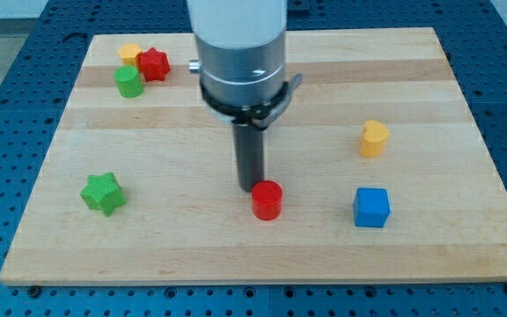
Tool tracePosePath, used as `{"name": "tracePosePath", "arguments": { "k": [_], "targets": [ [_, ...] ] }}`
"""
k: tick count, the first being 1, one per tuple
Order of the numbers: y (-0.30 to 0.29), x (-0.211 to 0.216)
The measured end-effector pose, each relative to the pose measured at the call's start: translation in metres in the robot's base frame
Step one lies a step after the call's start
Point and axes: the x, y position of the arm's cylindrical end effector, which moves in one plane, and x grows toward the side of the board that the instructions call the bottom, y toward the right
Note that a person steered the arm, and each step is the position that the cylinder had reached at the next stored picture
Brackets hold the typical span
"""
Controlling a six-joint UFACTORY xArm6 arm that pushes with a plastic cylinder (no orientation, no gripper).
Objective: Nudge the blue triangle a bit up
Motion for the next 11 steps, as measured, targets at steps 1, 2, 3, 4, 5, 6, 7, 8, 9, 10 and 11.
{"name": "tracePosePath", "arguments": {
  "k": [1,2,3,4,5,6,7,8,9,10,11],
  "targets": [
    [0.010,-0.015],
    [0.022,-0.032],
    [0.026,-0.044],
    [0.027,-0.060],
    [0.023,-0.067],
    [0.013,-0.071],
    [-0.002,-0.071],
    [-0.018,-0.072],
    [-0.024,-0.070],
    [0.017,-0.058],
    [0.028,-0.060]
  ]
}}
